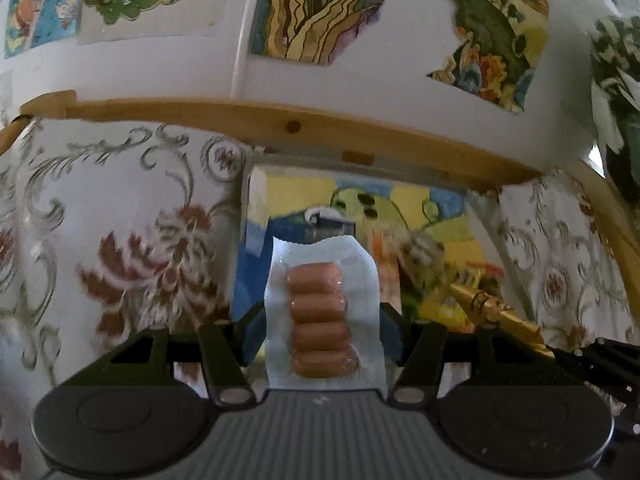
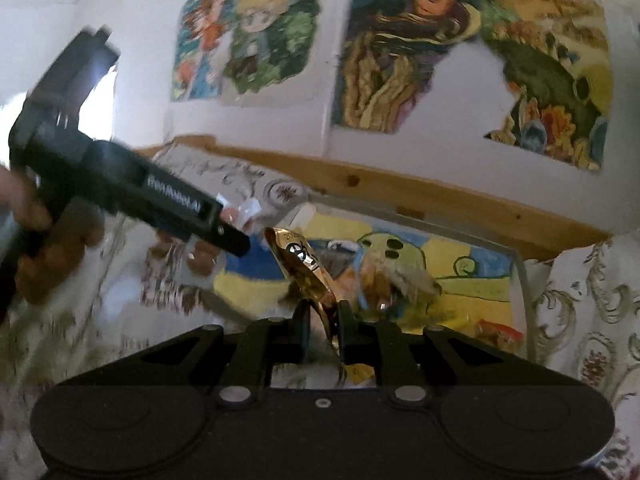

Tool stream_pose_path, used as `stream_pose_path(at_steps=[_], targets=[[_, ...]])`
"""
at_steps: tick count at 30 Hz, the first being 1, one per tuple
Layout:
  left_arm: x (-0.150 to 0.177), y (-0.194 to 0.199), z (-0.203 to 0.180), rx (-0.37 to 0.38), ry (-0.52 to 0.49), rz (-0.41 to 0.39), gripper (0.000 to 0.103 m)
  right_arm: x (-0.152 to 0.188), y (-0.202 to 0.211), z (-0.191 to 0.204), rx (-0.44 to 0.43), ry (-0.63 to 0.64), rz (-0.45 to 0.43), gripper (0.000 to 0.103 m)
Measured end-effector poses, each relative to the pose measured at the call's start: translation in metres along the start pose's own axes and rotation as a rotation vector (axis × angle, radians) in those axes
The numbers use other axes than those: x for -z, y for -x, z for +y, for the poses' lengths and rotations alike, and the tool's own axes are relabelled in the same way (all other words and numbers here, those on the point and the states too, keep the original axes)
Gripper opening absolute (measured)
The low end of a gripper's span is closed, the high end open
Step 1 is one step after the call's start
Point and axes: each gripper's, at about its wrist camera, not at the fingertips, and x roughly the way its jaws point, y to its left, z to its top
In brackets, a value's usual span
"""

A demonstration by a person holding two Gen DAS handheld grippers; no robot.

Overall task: Organize snacks
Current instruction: 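Lift and carry the sausage pack and gold packet over the tray with both tools, then open both tools to release the sausage pack and gold packet into the tray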

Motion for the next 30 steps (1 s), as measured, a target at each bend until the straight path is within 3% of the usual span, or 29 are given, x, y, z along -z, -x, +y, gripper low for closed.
stream_pose_path(at_steps=[8,11,19,30], targets=[[-0.037,-0.056,0.006,-0.013,0.004,0.057,0.063,-0.019,-0.049,-0.045,0.048,-0.269,0.005,0.014],[-0.041,-0.074,0.007,-0.037,-0.011,0.073,0.063,-0.015,-0.067,-0.067,0.046,-0.425,0.015,0.014],[-0.038,-0.106,0.006,-0.062,-0.018,0.123,0.063,-0.003,-0.102,-0.095,0.040,-0.609,0.064,0.014],[-0.033,-0.116,-0.003,-0.066,-0.048,0.141,0.065,0.000,-0.110,-0.101,0.044,-0.633,0.061,0.023]])
